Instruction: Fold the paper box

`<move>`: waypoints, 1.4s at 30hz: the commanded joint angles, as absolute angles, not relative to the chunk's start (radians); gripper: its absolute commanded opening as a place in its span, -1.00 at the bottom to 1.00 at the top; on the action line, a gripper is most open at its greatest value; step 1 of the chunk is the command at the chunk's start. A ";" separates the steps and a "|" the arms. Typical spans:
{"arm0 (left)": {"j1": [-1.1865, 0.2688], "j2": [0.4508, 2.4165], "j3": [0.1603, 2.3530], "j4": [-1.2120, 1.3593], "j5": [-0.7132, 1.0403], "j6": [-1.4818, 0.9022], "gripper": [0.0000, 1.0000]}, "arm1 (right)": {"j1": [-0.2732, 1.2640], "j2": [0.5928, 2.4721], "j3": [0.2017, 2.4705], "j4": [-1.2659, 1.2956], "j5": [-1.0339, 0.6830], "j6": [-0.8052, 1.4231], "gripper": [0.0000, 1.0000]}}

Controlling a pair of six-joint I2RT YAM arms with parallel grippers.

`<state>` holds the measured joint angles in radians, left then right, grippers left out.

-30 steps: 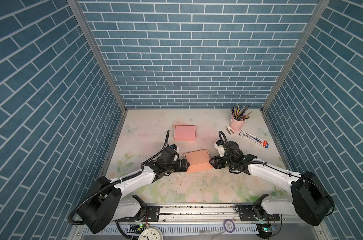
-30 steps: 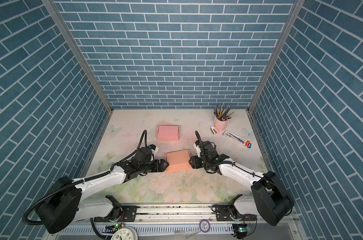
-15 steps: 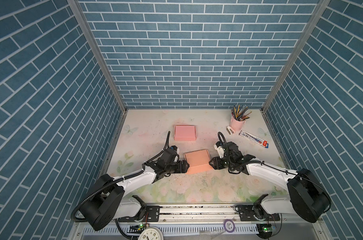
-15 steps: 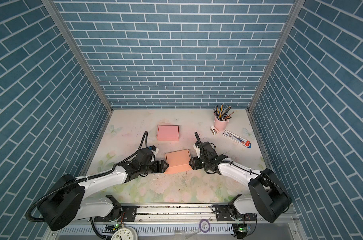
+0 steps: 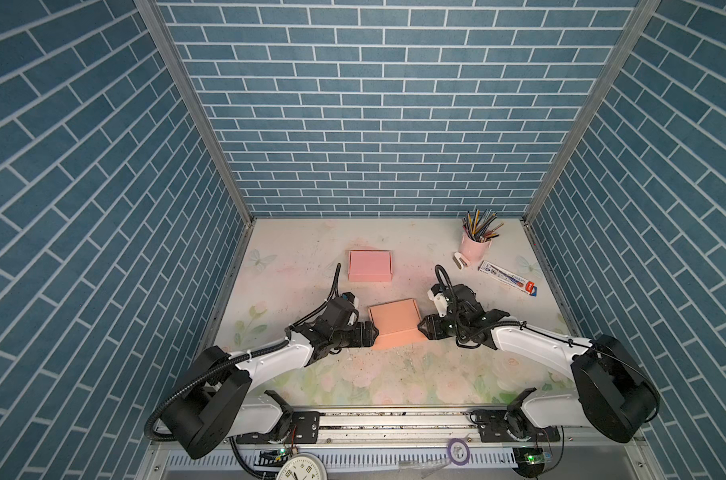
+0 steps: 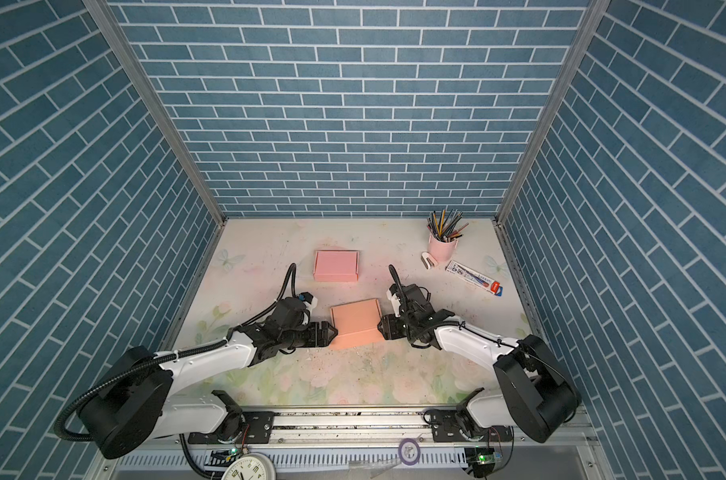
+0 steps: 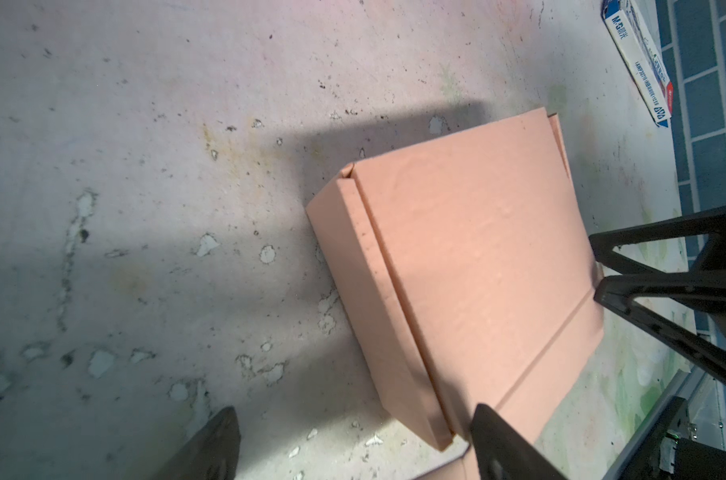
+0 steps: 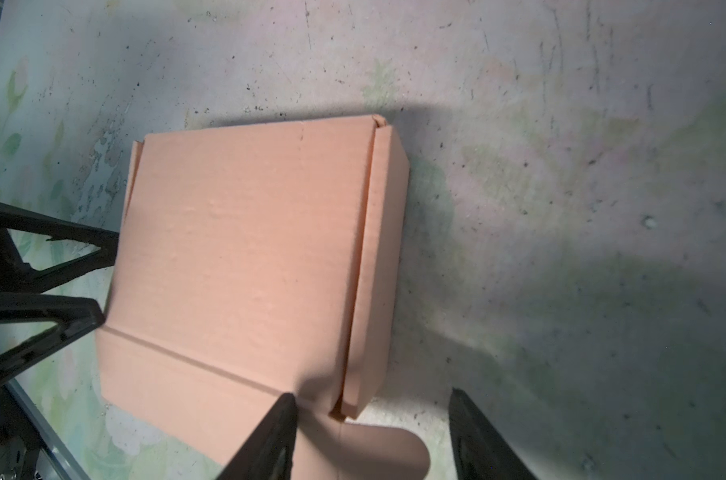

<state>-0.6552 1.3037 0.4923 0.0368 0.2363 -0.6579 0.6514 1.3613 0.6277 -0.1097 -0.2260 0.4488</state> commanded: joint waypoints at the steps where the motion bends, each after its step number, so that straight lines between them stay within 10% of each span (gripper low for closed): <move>1: -0.663 1.320 0.474 0.045 0.217 -0.647 0.76 | 0.649 1.381 0.613 -0.101 -0.234 0.471 0.18; 42: -0.628 1.279 0.529 0.020 0.276 -0.591 0.74 | 0.649 1.478 0.817 -0.176 -0.219 0.409 0.21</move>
<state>-0.6395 1.3010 0.5072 0.0280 0.2638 -0.6098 0.6514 1.4521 0.7788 -0.1471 -0.2256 0.4374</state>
